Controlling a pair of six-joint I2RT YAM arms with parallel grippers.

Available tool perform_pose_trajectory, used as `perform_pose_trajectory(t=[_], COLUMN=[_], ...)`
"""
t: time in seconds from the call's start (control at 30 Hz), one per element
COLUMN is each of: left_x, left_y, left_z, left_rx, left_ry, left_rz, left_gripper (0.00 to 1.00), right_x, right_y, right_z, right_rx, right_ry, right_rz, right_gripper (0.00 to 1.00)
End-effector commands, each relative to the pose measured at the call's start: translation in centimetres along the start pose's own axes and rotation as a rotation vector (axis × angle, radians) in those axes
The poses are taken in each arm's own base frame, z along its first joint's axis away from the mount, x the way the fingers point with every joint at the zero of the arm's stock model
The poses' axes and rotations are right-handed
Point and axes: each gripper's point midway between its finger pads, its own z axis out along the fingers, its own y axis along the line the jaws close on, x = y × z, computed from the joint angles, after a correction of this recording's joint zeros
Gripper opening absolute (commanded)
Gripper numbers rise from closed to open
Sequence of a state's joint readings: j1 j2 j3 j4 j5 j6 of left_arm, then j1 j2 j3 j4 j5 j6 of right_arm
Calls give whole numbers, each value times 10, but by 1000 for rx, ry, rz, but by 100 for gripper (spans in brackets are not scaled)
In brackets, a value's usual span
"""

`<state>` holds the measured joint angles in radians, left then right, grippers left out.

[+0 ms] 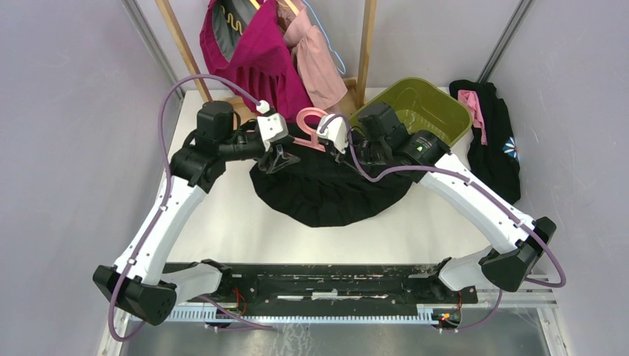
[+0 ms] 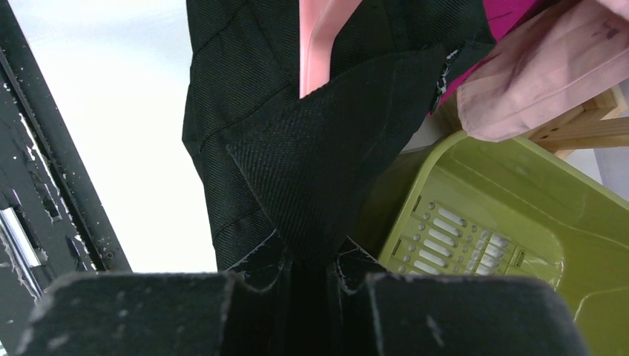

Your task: Remove the skirt from the hanger

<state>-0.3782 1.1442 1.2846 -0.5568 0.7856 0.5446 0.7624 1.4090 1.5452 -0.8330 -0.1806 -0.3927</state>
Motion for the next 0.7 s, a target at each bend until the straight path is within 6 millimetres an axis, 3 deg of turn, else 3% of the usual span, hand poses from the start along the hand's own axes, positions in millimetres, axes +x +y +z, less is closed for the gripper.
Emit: perform_pose_trajectory(t=[0.0, 0.4, 0.5, 0.67], left_x=[-28, -13, -13, -25], left_y=[0, -4, 2, -5], left_z=[2, 19, 16, 3], left_rx=[56, 114, 85, 63], left_ry=[-66, -41, -21, -42], left_rz=[135, 181, 205, 236], left_gripper=[60, 57, 57, 58], right_x=[-44, -41, -38, -31], right_y=[-2, 14, 15, 13], right_z=[-15, -11, -11, -10], right_rx=[11, -24, -24, -4], right_ry=[-127, -88, -77, -66], right_rz=[-62, -110, -112, -115], right_gripper=[1, 1, 1, 1])
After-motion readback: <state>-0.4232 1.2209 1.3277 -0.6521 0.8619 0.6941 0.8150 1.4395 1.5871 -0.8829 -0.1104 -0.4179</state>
